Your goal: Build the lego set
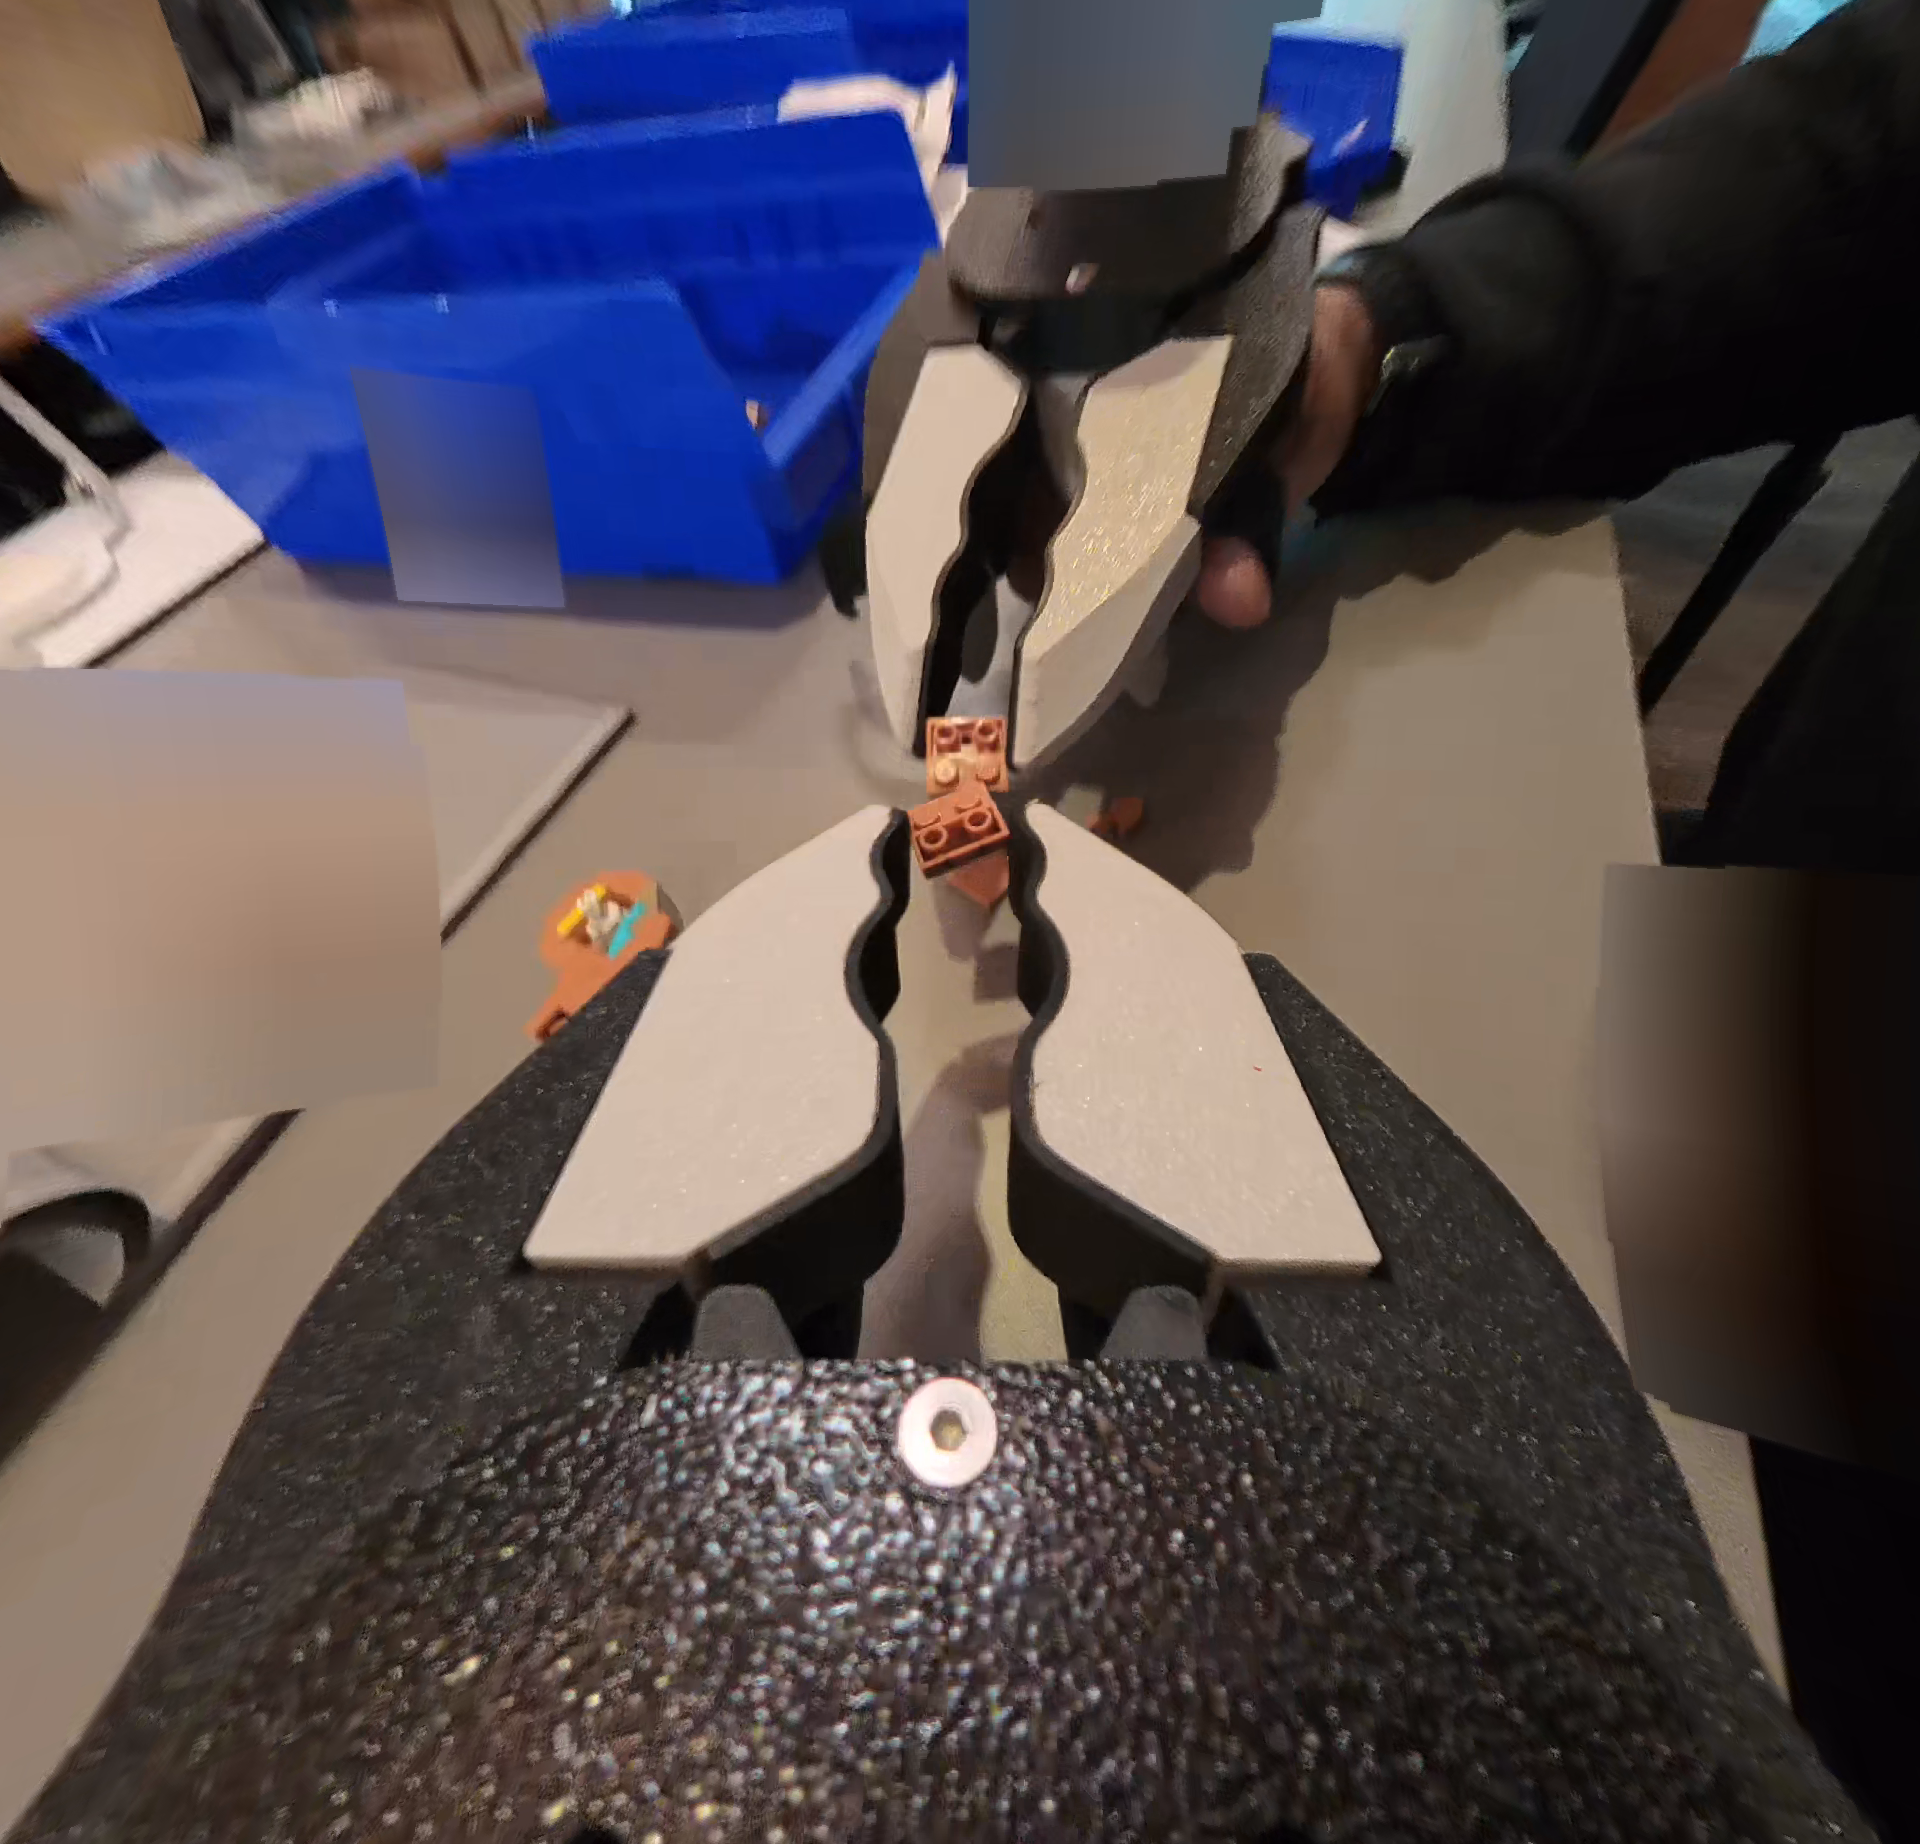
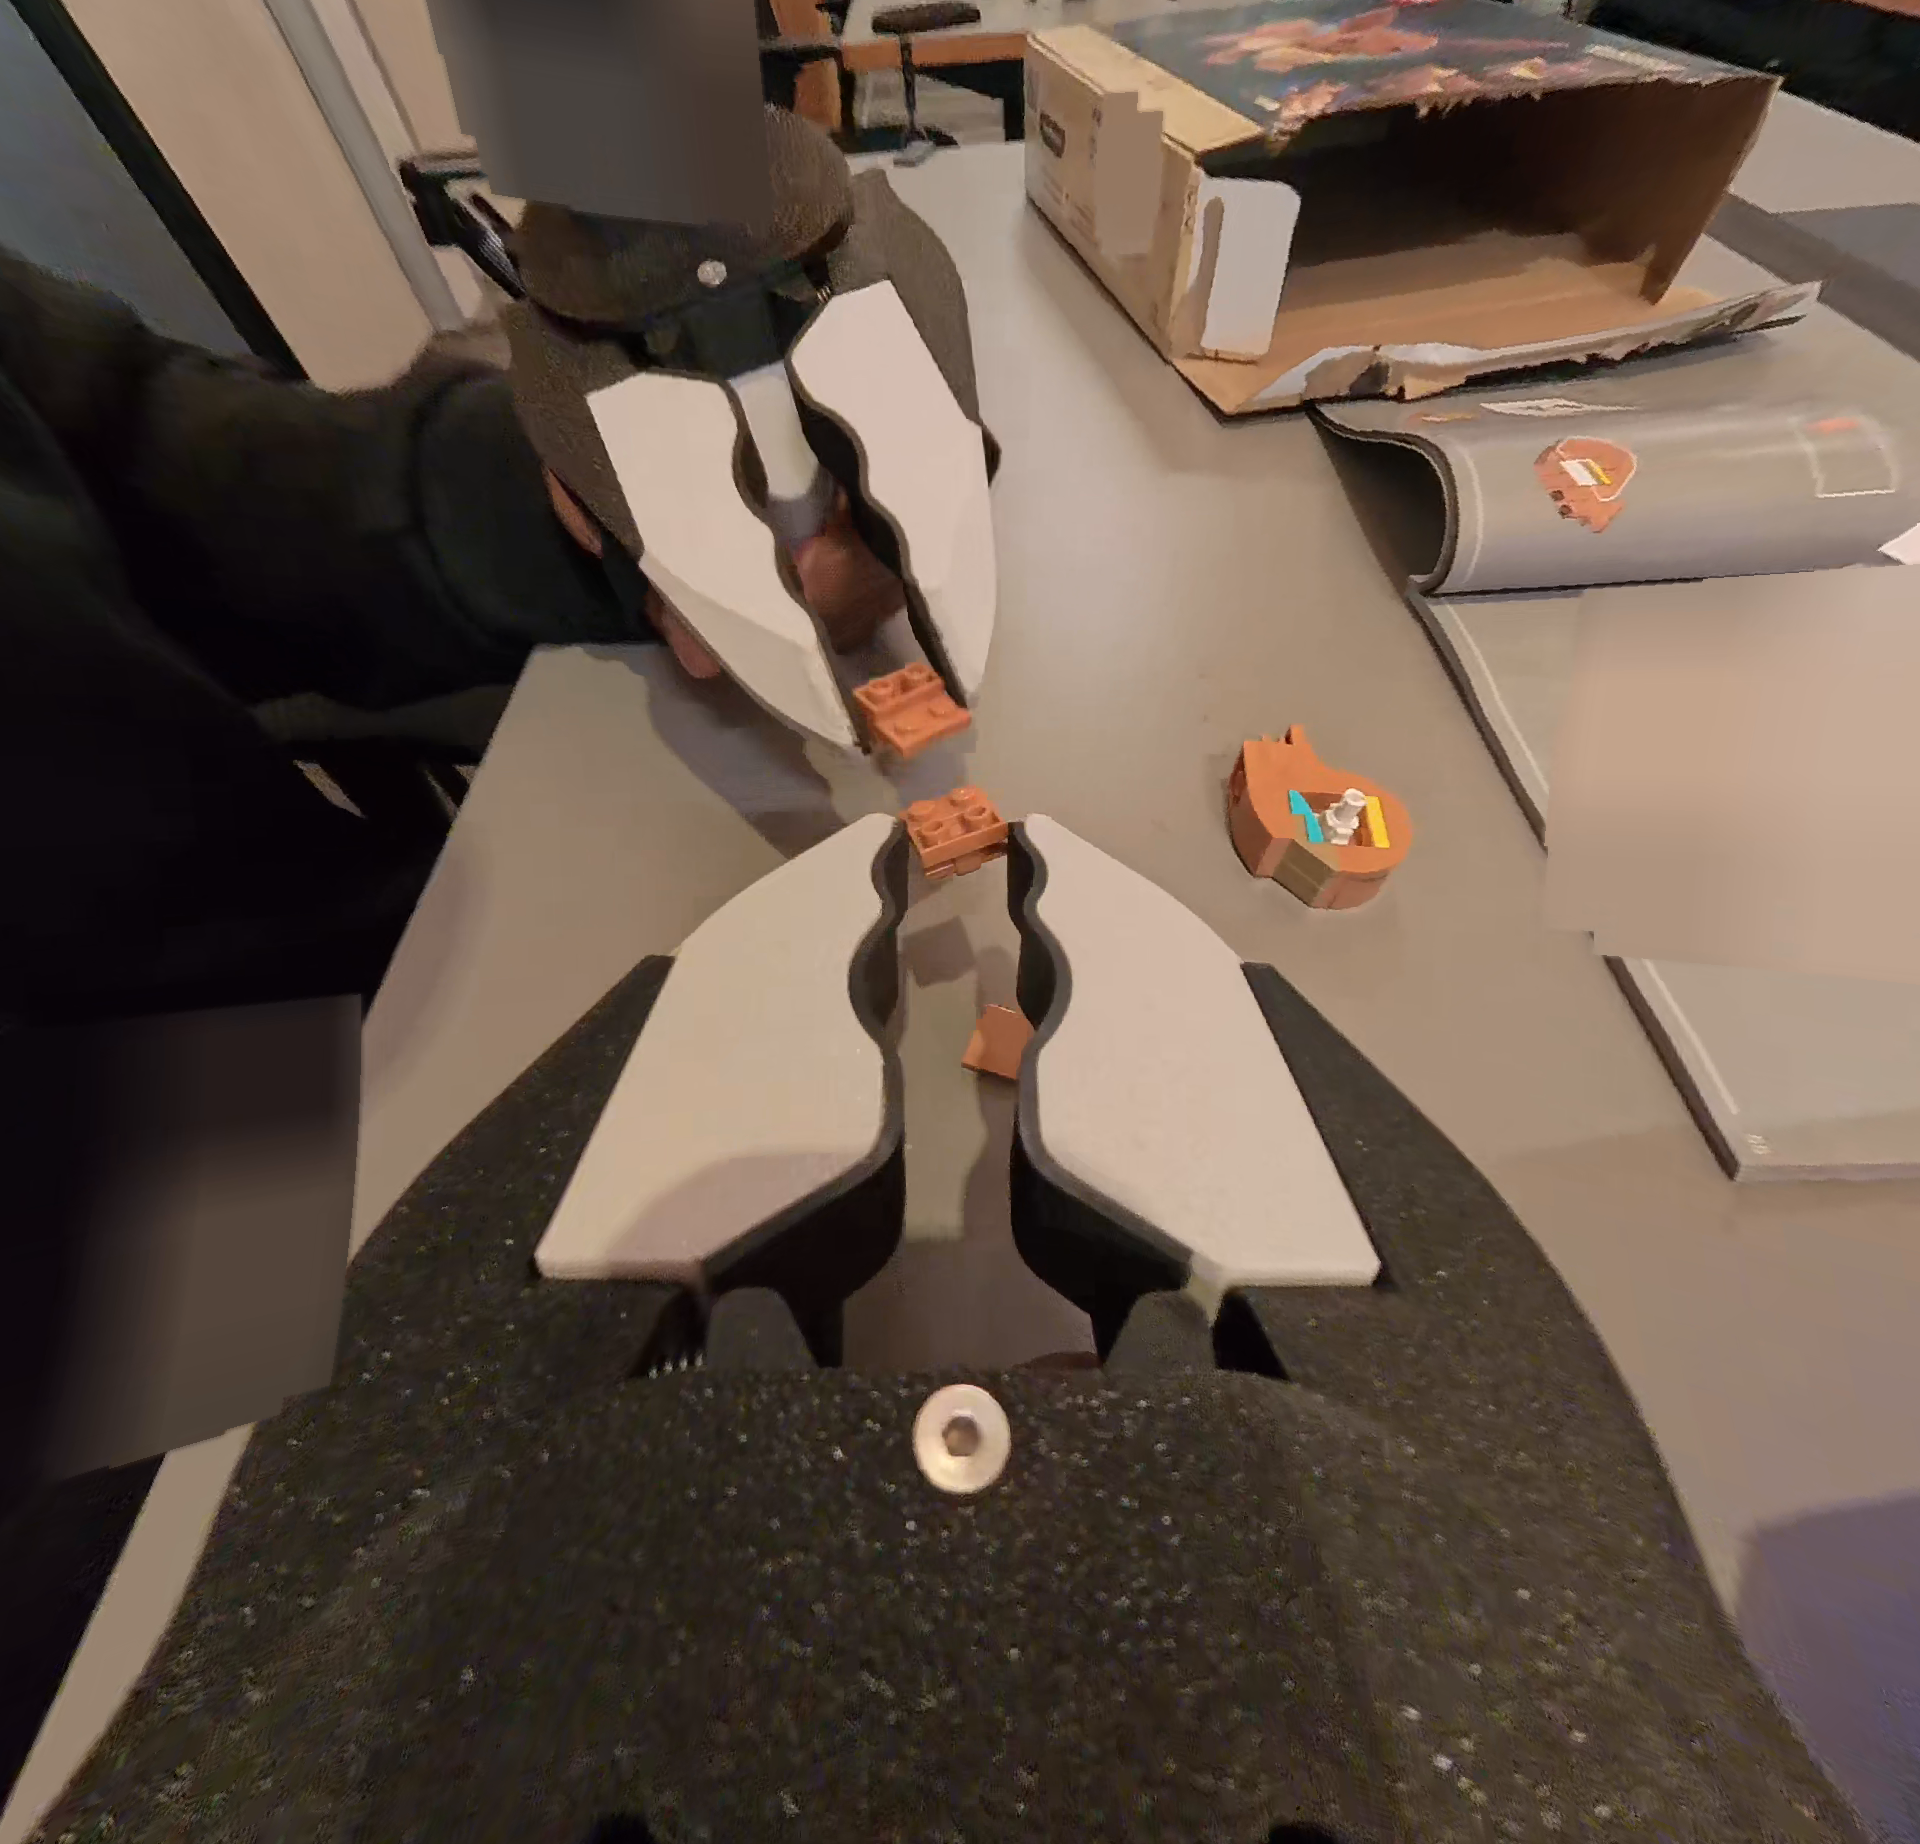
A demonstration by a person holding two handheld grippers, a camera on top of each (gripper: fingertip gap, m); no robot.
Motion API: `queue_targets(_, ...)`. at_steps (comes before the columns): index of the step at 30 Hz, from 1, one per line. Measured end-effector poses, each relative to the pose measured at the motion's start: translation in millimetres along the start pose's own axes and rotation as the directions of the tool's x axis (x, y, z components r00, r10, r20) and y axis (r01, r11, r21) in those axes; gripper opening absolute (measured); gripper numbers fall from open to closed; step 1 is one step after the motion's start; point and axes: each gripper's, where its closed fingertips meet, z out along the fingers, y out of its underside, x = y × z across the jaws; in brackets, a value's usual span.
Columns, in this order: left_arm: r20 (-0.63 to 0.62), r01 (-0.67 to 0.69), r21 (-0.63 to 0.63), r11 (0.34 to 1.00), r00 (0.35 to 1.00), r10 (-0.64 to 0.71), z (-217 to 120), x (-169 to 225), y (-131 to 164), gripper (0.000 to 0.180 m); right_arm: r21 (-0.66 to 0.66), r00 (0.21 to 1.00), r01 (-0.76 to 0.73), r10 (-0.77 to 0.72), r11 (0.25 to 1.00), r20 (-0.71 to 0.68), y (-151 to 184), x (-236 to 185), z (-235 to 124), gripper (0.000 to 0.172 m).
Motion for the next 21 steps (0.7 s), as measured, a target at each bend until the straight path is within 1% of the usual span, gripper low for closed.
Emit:
queue_targets(2,-0.02,-0.013,0.041,0.999,1.0,0.014,-0.2,1.8,-5.9,0.017,0.026,0.999,-0.029,0.028,0.999,0.028,-3.4,-1.9,-1.2,0.018)
queue_targets(6,-0.011,-0.062,0.106,0.992,0.998,0.063,0.3,4.1,-14.9,0.017,0.06,0.996,-0.065,0.061,0.996,0.066,-7.8,-4.7,-2.8,0.018)
queue_targets(13,-0.018,-0.07,0.116,0.991,0.997,0.073,0.6,5.8,-16.1,0.018,0.099,0.988,-0.107,0.094,0.989,0.125,-14.8,-13.1,-3.6,0.018)
queue_targets(21,-0.027,-0.09,0.131,0.987,0.995,0.094,-1.0,9.5,-17.4,0.017,0.096,0.979,-0.142,0.125,0.985,0.158,-15.8,-17.7,-2.6,0.017)
